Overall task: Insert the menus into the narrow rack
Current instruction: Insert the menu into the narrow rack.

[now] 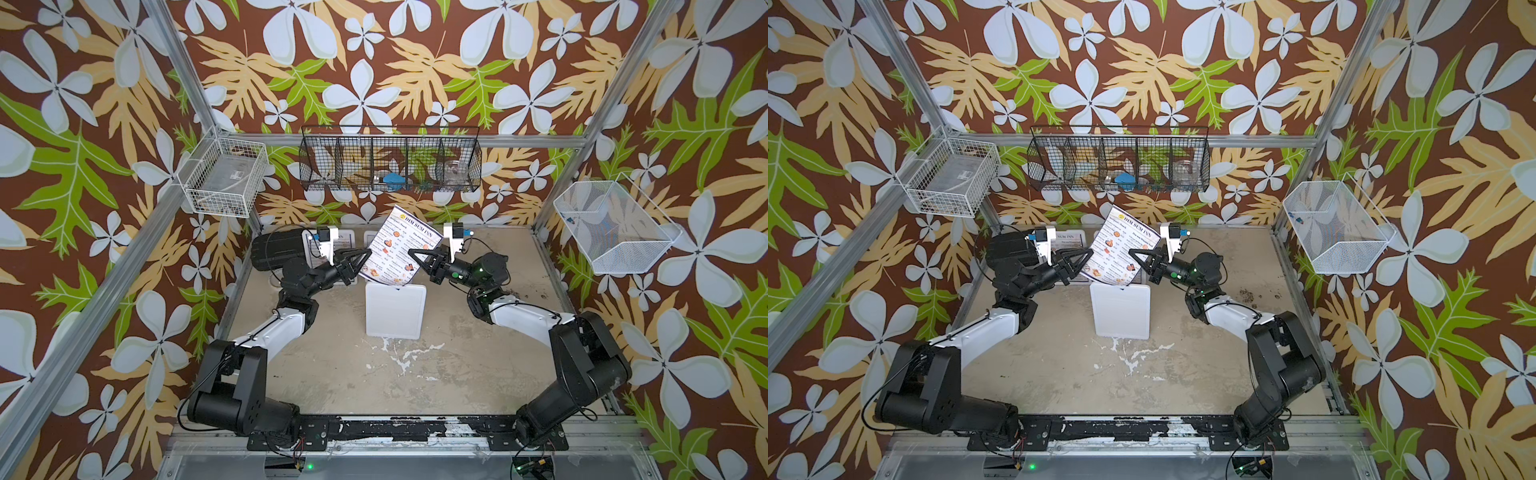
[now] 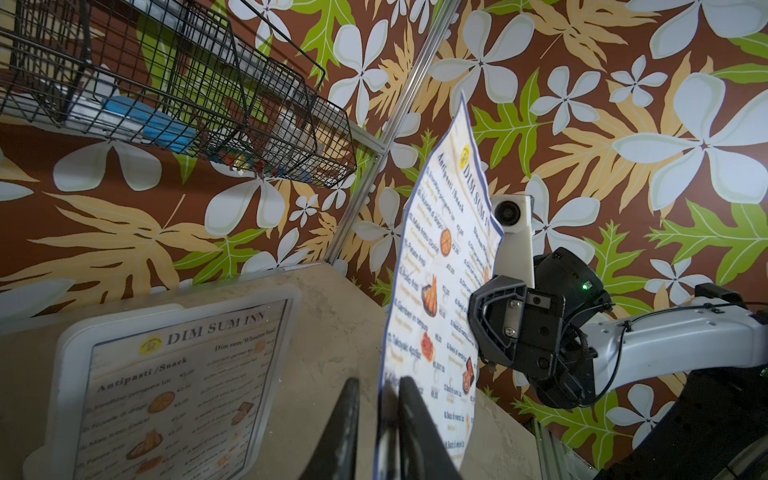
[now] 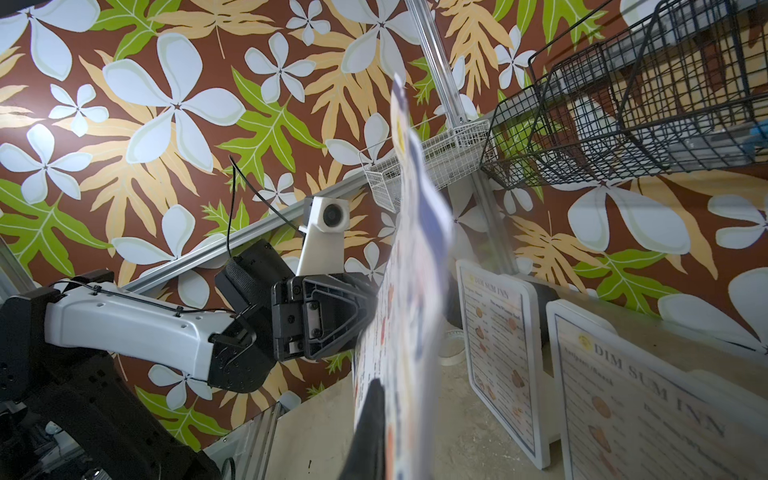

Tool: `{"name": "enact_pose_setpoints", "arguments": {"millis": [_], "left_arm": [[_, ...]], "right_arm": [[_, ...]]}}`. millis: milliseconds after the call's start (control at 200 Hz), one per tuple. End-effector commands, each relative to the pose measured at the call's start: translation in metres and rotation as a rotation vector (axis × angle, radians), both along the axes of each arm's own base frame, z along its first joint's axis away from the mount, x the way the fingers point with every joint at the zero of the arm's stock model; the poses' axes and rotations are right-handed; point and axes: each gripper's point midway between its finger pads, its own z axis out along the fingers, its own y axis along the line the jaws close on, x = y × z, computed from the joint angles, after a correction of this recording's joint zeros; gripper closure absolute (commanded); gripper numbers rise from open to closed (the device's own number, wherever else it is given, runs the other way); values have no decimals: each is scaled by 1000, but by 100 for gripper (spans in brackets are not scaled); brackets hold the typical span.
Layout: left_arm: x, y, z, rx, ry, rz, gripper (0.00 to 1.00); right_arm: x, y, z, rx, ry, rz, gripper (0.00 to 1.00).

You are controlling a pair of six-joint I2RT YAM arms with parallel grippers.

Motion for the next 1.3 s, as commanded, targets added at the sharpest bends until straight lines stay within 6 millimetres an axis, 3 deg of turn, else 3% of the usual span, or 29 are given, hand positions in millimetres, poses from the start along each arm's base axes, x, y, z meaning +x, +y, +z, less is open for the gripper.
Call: {"name": "enact_pose_setpoints", "arguments": {"millis": [0,415,736,1291], "left_arm": [[-3,-1,3,-3,-18,-10,76],[-4,1,2,11,-25,10,60],[-6,3,3,15,-33,19,57],[-7,6,1,23,-35,41,55]], "right_arm": [[-6,1,2,-17,-47,13,100],[-16,1,-5,-107,-108,26,100],[-16,-3,-8,-177,-148,1,100],[24,-24,-24,-199,28,-212,100]]}}
